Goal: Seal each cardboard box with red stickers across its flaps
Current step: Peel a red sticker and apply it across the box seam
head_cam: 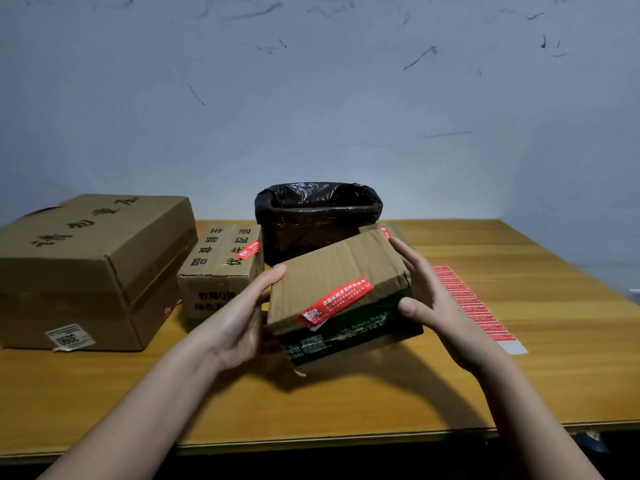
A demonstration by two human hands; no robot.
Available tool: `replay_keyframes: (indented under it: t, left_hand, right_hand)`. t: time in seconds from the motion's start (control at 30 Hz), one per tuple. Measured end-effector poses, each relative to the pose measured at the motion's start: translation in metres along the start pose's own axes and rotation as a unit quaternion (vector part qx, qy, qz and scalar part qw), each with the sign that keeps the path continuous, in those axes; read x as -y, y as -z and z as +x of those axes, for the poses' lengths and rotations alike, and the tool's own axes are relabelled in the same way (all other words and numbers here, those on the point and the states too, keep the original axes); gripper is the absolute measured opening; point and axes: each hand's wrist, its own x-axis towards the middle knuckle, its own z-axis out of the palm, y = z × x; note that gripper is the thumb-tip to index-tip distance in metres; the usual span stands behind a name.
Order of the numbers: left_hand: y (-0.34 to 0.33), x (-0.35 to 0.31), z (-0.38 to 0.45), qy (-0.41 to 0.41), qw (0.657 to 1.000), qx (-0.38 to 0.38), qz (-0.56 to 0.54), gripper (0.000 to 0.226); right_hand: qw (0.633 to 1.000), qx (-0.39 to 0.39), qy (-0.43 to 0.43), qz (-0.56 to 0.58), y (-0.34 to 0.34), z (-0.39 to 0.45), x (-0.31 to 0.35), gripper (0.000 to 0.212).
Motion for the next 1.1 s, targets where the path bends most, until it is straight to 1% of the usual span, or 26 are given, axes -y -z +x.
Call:
replay_keyframes:
  t: [0.2, 0.3, 0.4, 0.43, 0.5, 0.53, 0.63, 0.7, 0.8, 0.93, 0.97, 1.03, 1.1]
  left_hand:
    - [0.005, -0.007, -0.001, 0.046, 0.999, 0.011, 0.022, 0.070]
    - [0.008, -0.006, 0.000, 0.042, 0.998, 0.027, 0.049, 0.076]
    - [0.010, -0.001, -0.001, 0.007, 0.998, 0.048, 0.051, 0.085]
    - [0.010, 0.001, -0.001, -0.008, 0.996, 0.056, 0.063, 0.089]
    - [0.008, 0.005, -0.004, -0.038, 0.993, 0.057, 0.098, 0.097]
    - [0.006, 0.007, -0.005, -0.052, 0.991, 0.049, 0.117, 0.096]
    - [0.005, 0.014, -0.004, -0.096, 0.983, 0.024, 0.152, 0.090]
    - [0.003, 0.015, 0.001, -0.121, 0.980, 0.013, 0.159, 0.089]
    - [-0.004, 0.015, 0.006, -0.146, 0.981, -0.035, 0.123, 0.105]
    - [-0.008, 0.019, 0.003, -0.163, 0.975, -0.046, 0.144, 0.113]
    - [-0.008, 0.020, 0.003, -0.163, 0.974, -0.052, 0.146, 0.110]
    - [-0.010, 0.020, 0.001, -0.165, 0.975, -0.061, 0.137, 0.091]
    - [-0.012, 0.021, 0.001, -0.176, 0.973, -0.071, 0.131, 0.081]
  right_hand:
    - [1.000, 0.007, -0.016, 0.000, 0.001, 0.006, -0.006, 0.104]
    - [0.999, -0.020, -0.037, 0.033, -0.002, 0.010, -0.013, 0.101]
    - [0.991, -0.064, -0.064, 0.102, -0.006, 0.015, -0.023, 0.100]
    - [0.987, -0.074, -0.071, 0.124, -0.008, 0.016, -0.025, 0.101]
    - [0.981, -0.091, -0.081, 0.151, -0.011, 0.017, -0.027, 0.096]
    - [0.979, -0.096, -0.087, 0.156, -0.013, 0.017, -0.027, 0.095]
    - [0.977, -0.107, -0.103, 0.155, -0.017, 0.019, -0.029, 0.106]
    - [0.975, -0.113, -0.107, 0.160, -0.020, 0.019, -0.029, 0.099]
    - [0.970, -0.126, -0.106, 0.178, -0.024, 0.019, -0.027, 0.086]
    - [0.967, -0.132, -0.105, 0.189, -0.026, 0.015, -0.028, 0.092]
    - [0.969, -0.133, -0.107, 0.181, -0.026, 0.019, -0.029, 0.091]
    - [0.971, -0.135, -0.113, 0.159, -0.024, 0.022, -0.029, 0.087]
    - [0.973, -0.156, -0.131, 0.106, -0.020, 0.024, -0.030, 0.093]
